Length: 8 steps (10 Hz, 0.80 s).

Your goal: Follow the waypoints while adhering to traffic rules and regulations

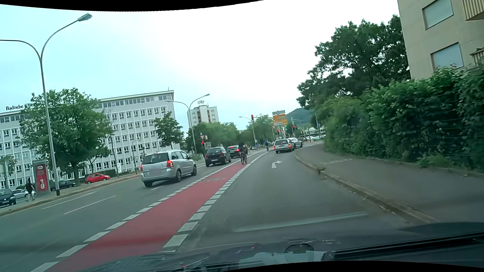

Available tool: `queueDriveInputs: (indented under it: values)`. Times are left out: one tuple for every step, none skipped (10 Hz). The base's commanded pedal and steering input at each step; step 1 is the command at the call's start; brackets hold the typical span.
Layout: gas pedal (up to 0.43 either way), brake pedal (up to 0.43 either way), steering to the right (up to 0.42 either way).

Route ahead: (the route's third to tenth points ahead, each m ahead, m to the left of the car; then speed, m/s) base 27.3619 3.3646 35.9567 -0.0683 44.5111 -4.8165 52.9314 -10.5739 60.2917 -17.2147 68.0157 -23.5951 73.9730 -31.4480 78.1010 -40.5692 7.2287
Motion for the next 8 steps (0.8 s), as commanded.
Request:
queueDriveInputs:
  values:
    - [0.000,0.018,-0.001]
    - [0.000,0.043,-0.001]
    - [0.000,0.055,-0.001]
    - [0.000,0.061,0.002]
    - [0.000,0.067,0.007]
    - [0.000,0.073,0.008]
    - [0.000,0.079,0.008]
    - [0.000,0.085,0.007]
